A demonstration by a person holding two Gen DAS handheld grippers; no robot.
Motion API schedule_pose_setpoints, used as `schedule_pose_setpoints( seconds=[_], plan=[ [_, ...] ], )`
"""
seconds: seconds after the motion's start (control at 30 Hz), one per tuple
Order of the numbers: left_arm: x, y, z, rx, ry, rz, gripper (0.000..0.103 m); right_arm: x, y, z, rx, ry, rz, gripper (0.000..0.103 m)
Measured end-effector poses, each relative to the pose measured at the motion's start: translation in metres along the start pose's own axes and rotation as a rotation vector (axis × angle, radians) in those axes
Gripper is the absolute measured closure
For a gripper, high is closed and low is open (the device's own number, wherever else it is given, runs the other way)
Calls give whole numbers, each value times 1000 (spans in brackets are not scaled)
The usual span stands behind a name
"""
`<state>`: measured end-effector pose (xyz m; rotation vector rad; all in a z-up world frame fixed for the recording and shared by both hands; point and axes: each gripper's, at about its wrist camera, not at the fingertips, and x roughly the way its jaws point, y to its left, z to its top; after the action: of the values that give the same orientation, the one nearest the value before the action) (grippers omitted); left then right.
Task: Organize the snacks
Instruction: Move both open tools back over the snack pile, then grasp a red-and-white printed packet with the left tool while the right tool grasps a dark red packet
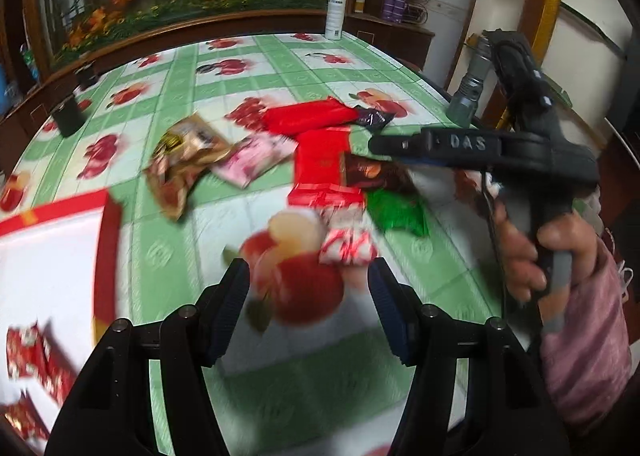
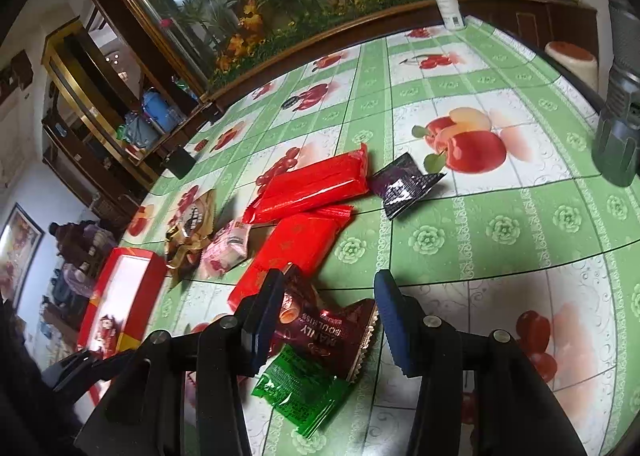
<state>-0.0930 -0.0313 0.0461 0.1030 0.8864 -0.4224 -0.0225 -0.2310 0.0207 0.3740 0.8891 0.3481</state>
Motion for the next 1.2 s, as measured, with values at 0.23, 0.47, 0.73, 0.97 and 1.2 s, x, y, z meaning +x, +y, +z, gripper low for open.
schedule_pose_setpoints(
  seconds=[0.23,0.47,0.73,0.97,1.2],
  plan=[
    [43,-7,18,-18,65,-42,43,5,-14,0,86,56,38,49],
    [55,-5,17,1,42,-35,71,4,-32,1,203,69,128,49],
    [45,11,12,-30,35,-46,75,2,-18,2,140,31,55,44],
    [26,19,-15,-29,48,13,75,11,13,-5,-41,34,-27,35],
    [16,27,-26,-69,55,22,75,18,37,-18,-214,22,-151,37]
  ],
)
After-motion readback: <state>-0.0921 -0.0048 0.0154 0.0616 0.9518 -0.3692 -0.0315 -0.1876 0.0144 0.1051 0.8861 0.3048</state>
